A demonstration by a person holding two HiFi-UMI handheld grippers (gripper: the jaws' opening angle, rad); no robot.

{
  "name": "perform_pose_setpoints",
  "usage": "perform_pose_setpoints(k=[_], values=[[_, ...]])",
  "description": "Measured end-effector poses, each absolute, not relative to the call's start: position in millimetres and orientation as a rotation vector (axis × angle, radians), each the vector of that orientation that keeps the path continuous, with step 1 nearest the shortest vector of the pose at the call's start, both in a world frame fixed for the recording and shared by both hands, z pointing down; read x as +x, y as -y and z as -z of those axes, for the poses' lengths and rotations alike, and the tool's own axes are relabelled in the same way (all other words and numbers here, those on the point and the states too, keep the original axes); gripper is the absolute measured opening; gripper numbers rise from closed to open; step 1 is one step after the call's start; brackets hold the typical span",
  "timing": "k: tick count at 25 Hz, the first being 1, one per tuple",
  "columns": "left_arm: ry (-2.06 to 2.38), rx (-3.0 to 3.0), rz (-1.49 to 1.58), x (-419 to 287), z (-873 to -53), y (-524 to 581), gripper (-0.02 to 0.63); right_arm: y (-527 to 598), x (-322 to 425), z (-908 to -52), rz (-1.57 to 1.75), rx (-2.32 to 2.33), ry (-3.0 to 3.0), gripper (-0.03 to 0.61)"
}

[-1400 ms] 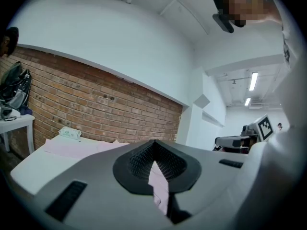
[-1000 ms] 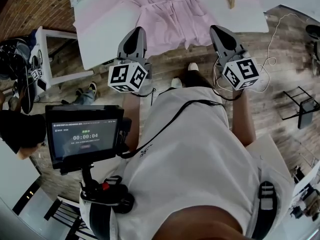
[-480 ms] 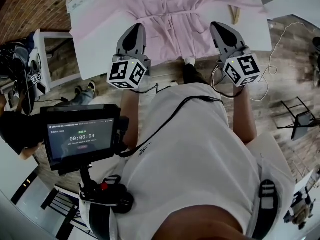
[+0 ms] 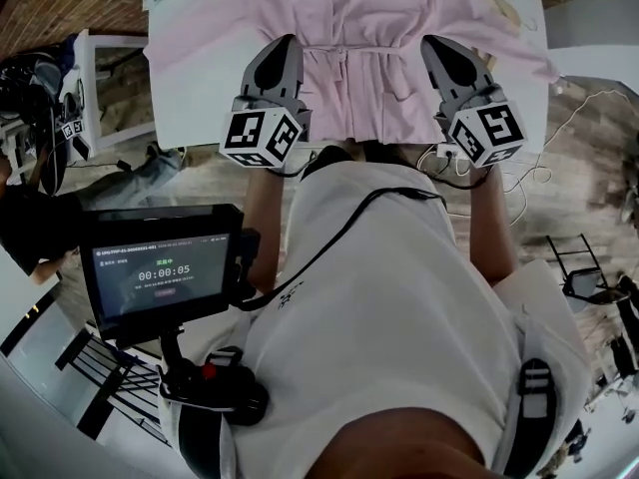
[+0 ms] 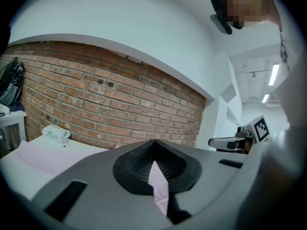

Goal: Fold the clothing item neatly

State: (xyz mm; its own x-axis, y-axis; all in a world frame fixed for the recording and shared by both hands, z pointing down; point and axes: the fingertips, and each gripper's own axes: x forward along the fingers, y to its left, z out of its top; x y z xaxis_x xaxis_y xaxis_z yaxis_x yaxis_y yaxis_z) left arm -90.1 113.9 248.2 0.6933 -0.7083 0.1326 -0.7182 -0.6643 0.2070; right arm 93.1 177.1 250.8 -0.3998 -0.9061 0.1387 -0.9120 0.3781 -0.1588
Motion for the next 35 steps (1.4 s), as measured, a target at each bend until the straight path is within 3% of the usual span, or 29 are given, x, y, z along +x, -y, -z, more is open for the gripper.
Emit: perform_pose_setpoints(k=[19,35], values=[[0.770,2.781,-0.121,-1.6,-261.3,-98.0,-0.003,-161.0,119.3,-264.1,-0.363,1.915,2.432,-0.002],[0.195,2.909,-0.181,111.0,-260.6,-167.4,-0.003,-239.1,189.6,-254.8,-0.321,2.329,2.050,-0.002]])
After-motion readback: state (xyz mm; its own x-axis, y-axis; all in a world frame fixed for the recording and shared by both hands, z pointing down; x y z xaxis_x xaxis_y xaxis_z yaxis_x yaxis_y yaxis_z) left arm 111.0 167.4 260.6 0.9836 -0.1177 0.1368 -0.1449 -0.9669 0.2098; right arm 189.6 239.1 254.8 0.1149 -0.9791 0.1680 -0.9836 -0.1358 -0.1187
